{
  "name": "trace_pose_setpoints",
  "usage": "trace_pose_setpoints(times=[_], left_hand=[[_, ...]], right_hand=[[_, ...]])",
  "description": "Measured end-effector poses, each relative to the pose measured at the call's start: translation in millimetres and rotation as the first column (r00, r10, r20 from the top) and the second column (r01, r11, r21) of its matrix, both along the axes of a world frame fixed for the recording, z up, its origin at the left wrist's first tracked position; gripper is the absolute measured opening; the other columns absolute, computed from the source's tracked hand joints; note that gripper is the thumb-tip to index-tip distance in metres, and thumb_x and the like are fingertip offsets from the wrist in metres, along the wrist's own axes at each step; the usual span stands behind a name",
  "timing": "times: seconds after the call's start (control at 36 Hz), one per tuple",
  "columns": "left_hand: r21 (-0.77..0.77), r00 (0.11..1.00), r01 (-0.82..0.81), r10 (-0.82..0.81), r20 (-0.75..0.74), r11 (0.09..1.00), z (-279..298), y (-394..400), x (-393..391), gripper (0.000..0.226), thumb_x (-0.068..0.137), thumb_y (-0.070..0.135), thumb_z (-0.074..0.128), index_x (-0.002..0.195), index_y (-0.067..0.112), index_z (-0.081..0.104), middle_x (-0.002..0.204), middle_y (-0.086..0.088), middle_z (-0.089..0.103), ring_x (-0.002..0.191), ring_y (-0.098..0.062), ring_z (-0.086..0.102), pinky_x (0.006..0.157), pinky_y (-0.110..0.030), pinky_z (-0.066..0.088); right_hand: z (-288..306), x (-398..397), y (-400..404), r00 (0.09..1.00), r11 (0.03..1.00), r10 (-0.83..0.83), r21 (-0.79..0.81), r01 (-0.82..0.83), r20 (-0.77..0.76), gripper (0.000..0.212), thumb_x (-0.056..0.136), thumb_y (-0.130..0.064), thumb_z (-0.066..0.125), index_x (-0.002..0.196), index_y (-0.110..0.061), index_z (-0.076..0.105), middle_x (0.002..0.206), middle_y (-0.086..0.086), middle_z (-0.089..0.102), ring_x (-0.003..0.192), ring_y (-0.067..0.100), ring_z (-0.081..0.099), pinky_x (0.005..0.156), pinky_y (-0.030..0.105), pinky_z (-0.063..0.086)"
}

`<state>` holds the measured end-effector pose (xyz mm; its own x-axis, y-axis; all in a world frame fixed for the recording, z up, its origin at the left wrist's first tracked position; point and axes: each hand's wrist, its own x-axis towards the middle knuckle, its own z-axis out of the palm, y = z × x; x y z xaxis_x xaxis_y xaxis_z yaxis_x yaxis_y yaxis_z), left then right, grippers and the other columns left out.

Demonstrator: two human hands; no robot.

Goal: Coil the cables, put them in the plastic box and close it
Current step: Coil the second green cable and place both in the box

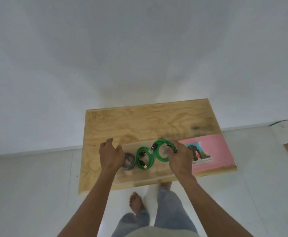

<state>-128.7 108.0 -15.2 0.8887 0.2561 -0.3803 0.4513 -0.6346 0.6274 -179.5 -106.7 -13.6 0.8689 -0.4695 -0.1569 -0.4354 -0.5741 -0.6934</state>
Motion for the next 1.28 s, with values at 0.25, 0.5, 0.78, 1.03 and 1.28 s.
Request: trace_pose_setpoints(times=[0.25, 0.5, 0.78, 1.03, 1.28], left_hand=[[0.026, 0.993, -0.042, 0.045, -0.106, 0.999, -24, 4, -20, 0.054, 0.097, 0.001, 0.044, 0.149, 0.013, 0.042, 0.142, -0.02, 0.053, 0.131, -0.038, 0.049, 0.104, -0.046, 0.044], [0.047, 0.995, -0.026, 0.031, -0.099, 0.999, -27, 10, -19, 0.05, 0.097, 0.0, 0.044, 0.144, 0.016, 0.049, 0.137, -0.019, 0.059, 0.124, -0.04, 0.054, 0.097, -0.042, 0.045], [-0.027, 0.998, -0.007, 0.005, -0.057, 1.0, -30, 8, -20, 0.048, 0.096, 0.003, 0.047, 0.142, 0.016, 0.052, 0.133, -0.017, 0.06, 0.111, -0.038, 0.061, 0.09, -0.041, 0.052], [-0.027, 0.998, -0.008, 0.006, -0.058, 1.0, -32, 2, -19, 0.046, 0.096, 0.003, 0.047, 0.14, 0.015, 0.054, 0.13, -0.016, 0.063, 0.107, -0.037, 0.062, 0.085, -0.039, 0.051], [-0.084, 0.999, -0.017, 0.015, -0.033, 0.996, -25, 5, -14, 0.049, 0.095, 0.001, 0.046, 0.141, 0.016, 0.053, 0.132, -0.017, 0.062, 0.114, -0.037, 0.059, 0.091, -0.039, 0.049]], right_hand=[[-34, -5, 9, 0.975, 0.989, 0.045, -0.129, -0.075, -0.216, 0.04, 0.095, -0.005, 0.051, 0.132, -0.012, 0.061, 0.112, 0.019, 0.069, 0.105, 0.035, 0.063, 0.086, 0.038, 0.05], [-48, -3, 22, 0.956, 0.984, -0.054, -0.178, 0.002, -0.287, 0.046, 0.092, -0.002, 0.052, 0.135, -0.017, 0.056, 0.119, 0.013, 0.062, 0.105, 0.036, 0.063, 0.087, 0.042, 0.052], [-40, 8, 20, 0.944, 0.977, -0.081, -0.213, 0.012, -0.319, 0.05, 0.092, 0.0, 0.054, 0.14, -0.013, 0.045, 0.131, 0.012, 0.05, 0.103, 0.036, 0.061, 0.084, 0.042, 0.051], [-46, 14, 15, 0.942, 0.967, -0.02, -0.247, -0.067, -0.334, 0.049, 0.091, 0.0, 0.054, 0.138, -0.008, 0.042, 0.134, 0.015, 0.044, 0.099, 0.037, 0.061, 0.076, 0.041, 0.051], [-35, 18, 20, 0.921, 0.975, 0.056, -0.177, -0.133, -0.385, 0.066, 0.089, -0.002, 0.051, 0.151, -0.008, 0.027, 0.151, 0.015, 0.036, 0.13, 0.037, 0.047, 0.104, 0.049, 0.045]])
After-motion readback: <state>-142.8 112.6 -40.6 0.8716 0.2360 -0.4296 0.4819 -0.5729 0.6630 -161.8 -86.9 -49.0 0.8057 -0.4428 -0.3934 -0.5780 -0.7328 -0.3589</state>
